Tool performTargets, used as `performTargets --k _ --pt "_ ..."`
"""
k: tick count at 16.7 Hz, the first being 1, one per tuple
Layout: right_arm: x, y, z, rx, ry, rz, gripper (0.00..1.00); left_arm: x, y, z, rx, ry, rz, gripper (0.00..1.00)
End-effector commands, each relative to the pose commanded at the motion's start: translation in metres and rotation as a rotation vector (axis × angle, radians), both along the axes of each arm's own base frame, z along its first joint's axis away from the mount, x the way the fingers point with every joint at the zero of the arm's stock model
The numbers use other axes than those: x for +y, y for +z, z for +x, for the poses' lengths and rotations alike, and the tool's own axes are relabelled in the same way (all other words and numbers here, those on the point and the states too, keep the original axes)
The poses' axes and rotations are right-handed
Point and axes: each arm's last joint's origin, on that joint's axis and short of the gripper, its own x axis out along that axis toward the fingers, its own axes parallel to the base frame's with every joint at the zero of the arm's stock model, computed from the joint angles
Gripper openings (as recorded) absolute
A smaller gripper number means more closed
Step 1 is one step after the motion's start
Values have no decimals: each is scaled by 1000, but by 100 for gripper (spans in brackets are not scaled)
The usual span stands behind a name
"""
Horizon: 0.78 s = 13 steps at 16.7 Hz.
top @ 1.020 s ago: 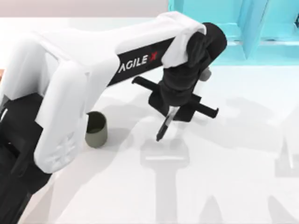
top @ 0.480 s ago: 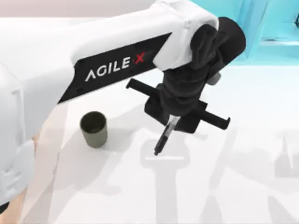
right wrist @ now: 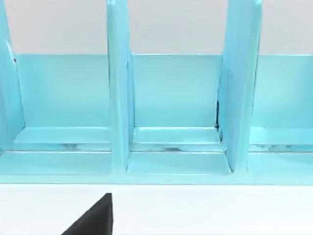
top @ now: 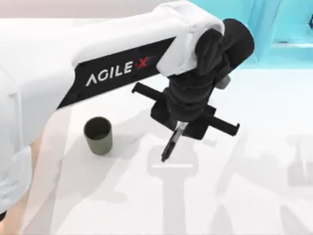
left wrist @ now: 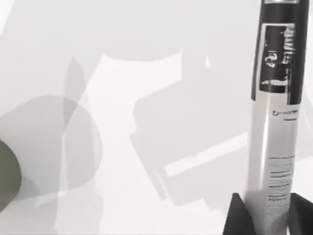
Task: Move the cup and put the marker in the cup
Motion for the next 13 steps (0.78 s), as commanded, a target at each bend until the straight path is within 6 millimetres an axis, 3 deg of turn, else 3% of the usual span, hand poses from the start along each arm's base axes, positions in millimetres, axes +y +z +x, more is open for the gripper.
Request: performTargets --k 4,8,13 --pt "0 0 0 0 0 0 100 17 -13 12 -94 -22 -76 0" --pt "0 0 0 0 0 0 100 53 -27 20 -286 -43 -203 0" --pt "0 0 0 0 0 0 100 103 -34 7 -622 -70 -364 0"
